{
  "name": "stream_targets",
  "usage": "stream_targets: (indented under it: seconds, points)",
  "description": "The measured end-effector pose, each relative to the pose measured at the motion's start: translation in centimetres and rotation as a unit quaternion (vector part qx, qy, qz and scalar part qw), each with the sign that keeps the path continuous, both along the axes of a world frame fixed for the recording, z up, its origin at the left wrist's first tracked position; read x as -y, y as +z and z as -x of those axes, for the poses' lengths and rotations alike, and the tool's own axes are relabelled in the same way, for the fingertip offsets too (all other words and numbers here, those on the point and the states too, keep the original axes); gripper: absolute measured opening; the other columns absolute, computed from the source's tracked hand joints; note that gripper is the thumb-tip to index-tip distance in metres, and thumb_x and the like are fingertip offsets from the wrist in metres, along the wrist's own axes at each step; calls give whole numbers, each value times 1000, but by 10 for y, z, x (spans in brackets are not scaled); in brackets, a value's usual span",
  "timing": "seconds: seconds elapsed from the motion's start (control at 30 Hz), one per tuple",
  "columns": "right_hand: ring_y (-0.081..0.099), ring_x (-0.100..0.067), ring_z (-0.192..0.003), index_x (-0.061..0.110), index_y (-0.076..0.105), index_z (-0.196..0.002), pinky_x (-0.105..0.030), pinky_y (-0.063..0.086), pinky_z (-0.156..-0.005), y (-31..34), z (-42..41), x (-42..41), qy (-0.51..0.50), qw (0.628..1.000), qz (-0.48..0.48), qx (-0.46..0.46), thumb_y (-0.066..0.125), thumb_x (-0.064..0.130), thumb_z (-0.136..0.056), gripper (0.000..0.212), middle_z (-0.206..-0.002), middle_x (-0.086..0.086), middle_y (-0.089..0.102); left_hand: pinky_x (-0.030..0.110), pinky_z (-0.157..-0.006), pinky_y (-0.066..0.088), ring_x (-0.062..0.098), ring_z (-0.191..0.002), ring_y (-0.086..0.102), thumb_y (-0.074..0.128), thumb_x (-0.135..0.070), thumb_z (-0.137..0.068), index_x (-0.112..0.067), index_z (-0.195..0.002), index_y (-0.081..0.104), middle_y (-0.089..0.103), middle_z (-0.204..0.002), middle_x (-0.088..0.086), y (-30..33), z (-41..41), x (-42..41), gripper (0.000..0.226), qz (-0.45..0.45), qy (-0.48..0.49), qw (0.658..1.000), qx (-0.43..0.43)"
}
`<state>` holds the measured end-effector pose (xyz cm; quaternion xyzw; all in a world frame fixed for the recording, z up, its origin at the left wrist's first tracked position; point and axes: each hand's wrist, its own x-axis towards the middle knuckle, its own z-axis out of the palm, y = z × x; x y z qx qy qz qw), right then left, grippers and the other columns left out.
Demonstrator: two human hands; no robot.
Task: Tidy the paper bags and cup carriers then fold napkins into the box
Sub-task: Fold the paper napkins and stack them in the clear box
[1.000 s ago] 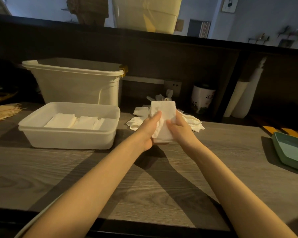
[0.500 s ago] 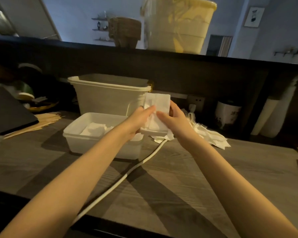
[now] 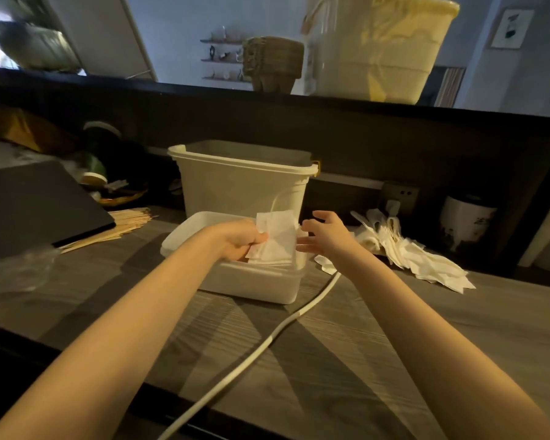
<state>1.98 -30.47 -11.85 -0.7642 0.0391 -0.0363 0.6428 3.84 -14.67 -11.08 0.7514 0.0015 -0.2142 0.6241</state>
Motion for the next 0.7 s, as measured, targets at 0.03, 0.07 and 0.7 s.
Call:
stream_targets:
  seconds: [0.03,0.07,0.7]
  points:
    - [63,-19,-81,11,26,-143,-22,55,-57,-1,-2,1,-12,1000,-4,2,49,10,-96,52,-133,-15,46,30,-90,43,24,-105,57,34,-1,-99,5,-124,47,62,-109,13,0,-1,1,29,-11,-6,1000,-10]
    - [62,-19,-81,12,28,-142,-23,54,-57,-2,-3,2,-24,1000,7,7,47,10,-97,49,-131,-15,47,31,-89,45,22,-97,58,35,-1,-99,6,-122,47,62,-99,12,-2,-3,2,27,-26,-12,999,-18]
    - [54,-12,-73,9,41,-131,-21,51,-62,-15,-3,16,13,998,68,11,45,6,-96,36,-90,-1,55,27,-69,48,14,-56,55,75,-24,-78,4,-98,68,60,-64,6,-18,-28,4,36,-332,-32,935,124]
